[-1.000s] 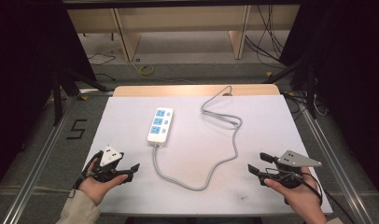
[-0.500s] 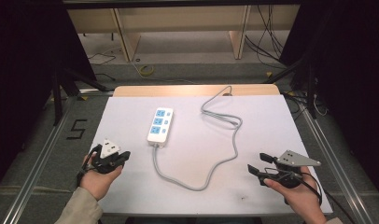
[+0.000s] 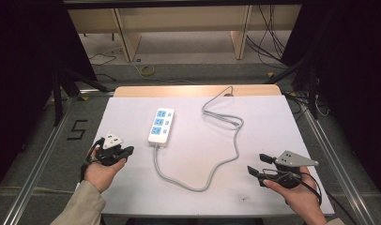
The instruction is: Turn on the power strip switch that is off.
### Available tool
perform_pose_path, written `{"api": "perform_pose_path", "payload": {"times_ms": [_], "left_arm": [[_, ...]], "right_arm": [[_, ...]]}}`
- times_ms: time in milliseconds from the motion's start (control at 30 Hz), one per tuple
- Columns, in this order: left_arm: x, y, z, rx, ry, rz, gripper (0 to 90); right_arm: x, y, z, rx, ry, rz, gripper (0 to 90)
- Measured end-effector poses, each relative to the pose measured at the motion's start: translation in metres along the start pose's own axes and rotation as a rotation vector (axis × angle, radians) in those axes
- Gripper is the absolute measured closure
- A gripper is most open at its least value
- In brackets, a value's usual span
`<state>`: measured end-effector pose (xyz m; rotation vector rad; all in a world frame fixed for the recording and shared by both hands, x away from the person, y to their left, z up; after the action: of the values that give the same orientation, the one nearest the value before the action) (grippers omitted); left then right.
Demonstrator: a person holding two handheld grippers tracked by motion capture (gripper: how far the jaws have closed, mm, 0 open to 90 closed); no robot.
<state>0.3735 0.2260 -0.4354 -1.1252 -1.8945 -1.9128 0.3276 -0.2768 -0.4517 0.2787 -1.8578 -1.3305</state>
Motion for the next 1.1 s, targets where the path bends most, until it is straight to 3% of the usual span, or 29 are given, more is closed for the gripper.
{"api": "perform_pose_path", "payload": {"times_ms": [1100], "left_arm": [[-0.019, 0.025, -0.004, -0.010, -0.012, 0.014, 89.7]], "right_arm": [[0.001, -0.002, -0.003, 0.007, 0.001, 0.011, 32.3]]}}
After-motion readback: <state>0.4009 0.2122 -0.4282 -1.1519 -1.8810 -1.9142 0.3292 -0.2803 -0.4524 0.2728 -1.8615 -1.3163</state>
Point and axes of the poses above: each handheld gripper's, and its own axes: x roughly backward along the jaws, y roughly out of its top, z roughly to its left, the point moved 1 cm from there along -x, roughly forward along the jaws, and after that the axes turned 11 degrees about x, right-handed, at the moved point
